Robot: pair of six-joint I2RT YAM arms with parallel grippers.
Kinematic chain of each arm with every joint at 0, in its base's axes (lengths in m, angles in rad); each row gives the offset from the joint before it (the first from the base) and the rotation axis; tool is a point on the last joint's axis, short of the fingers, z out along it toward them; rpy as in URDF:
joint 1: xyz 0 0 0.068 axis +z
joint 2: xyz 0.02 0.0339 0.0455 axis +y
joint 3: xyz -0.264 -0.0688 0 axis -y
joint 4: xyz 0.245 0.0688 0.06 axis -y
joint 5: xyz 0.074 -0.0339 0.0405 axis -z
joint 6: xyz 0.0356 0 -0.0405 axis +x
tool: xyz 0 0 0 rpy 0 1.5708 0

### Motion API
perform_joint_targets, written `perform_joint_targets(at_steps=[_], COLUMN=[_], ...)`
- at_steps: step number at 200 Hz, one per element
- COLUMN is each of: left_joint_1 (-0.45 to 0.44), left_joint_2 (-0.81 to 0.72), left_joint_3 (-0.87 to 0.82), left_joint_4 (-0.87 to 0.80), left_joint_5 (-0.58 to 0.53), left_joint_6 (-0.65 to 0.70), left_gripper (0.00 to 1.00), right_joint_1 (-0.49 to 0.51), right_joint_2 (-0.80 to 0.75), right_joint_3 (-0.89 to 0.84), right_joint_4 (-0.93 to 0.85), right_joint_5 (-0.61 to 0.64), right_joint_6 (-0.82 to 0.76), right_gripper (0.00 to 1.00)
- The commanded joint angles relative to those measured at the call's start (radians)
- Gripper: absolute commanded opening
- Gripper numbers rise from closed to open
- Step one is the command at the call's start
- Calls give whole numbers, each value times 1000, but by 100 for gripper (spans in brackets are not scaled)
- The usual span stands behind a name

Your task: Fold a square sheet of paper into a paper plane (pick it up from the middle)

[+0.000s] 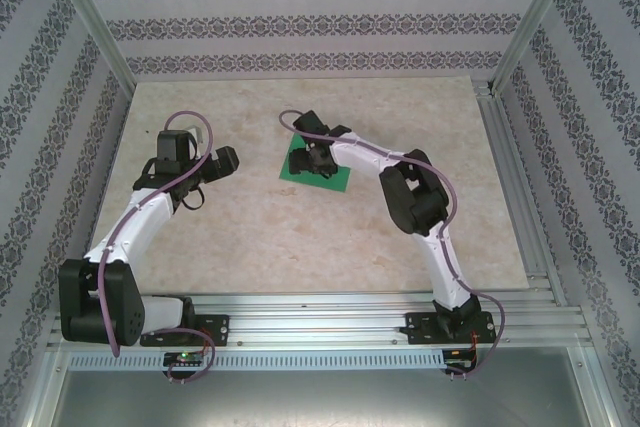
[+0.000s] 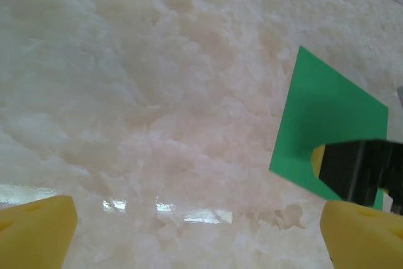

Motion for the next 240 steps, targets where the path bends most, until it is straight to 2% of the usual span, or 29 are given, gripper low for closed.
perform_joint_targets(at_steps=[1, 34, 53, 69, 85, 102, 129, 173, 240], left_joint_1=[-9, -10, -10, -10, -10, -10, -10, -10, -10], left_joint_2=[7, 11, 16, 20, 23, 26, 34, 52, 66], left_joint_3=[36, 37, 36, 38, 38, 34, 37, 41, 51], left_joint_4=[-19, -18, -16, -21, -22, -21, -27, -34, -49], left_joint_5=[24, 42, 46, 38, 31, 27, 20, 29, 28], left_joint_6=[-25, -34, -39, -43, -47, -49, -49, -60, -54], left_gripper=[100, 100, 100, 100, 100, 100, 100, 100, 100], right_joint_1=[58, 80, 86, 96, 105, 110, 109, 107, 102], right_joint_2=[-88, -259, -339, -378, -369, -314, -205, -88, -13], right_joint_3=[-184, -385, -378, -343, -312, -277, -149, -39, -66], right_joint_4=[-82, -95, -100, -105, -132, -145, -224, -274, -267], right_joint_5=[-124, -116, -52, 56, 184, 241, 300, 268, 175], right_joint_6=[-99, -151, -100, -6, 116, 170, 192, 208, 226], right_gripper=[78, 77, 78, 84, 89, 98, 98, 98, 97])
